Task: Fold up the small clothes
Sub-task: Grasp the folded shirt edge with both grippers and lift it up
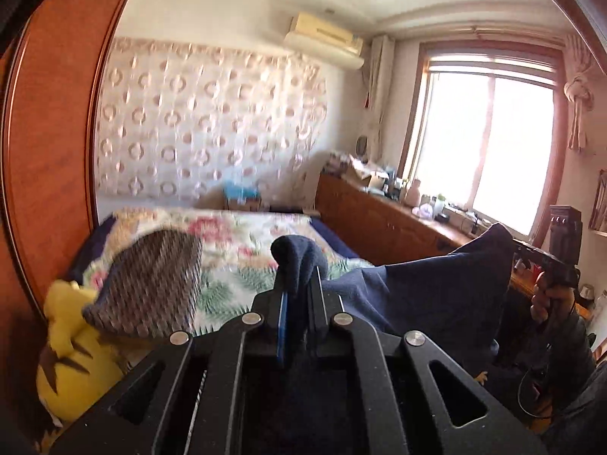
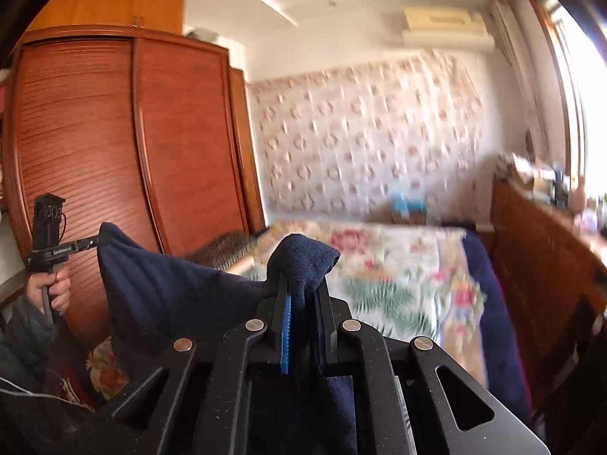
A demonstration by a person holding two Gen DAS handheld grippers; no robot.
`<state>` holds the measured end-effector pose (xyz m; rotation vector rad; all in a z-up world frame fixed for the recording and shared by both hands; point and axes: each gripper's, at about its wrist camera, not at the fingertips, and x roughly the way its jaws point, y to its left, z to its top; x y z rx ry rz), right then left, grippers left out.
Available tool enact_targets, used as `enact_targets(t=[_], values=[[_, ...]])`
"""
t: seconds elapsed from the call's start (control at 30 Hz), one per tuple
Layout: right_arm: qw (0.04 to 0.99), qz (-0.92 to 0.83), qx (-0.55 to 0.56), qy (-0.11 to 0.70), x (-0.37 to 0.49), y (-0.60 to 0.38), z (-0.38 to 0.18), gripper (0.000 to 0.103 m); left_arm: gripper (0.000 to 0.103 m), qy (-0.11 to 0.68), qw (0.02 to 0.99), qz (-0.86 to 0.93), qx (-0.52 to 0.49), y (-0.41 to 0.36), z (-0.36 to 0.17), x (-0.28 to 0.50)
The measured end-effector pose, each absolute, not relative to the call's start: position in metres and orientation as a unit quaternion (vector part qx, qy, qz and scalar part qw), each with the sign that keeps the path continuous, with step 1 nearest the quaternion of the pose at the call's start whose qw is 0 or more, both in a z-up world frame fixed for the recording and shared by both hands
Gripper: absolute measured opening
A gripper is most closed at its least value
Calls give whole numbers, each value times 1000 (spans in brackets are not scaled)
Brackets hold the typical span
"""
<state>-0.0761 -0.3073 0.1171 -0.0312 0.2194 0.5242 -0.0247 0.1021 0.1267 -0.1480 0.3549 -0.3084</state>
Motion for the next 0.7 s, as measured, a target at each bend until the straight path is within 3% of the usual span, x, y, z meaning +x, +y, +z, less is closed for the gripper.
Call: enact_targets(t=[0.4,0.7], values=[[969,242,-49,27,-105,-303,190,10,9,80,988,-112,-64,132,195,-39],[970,236,-51,36,-104,-292,172,10,9,81,990,-97,-64,136,188,-24]])
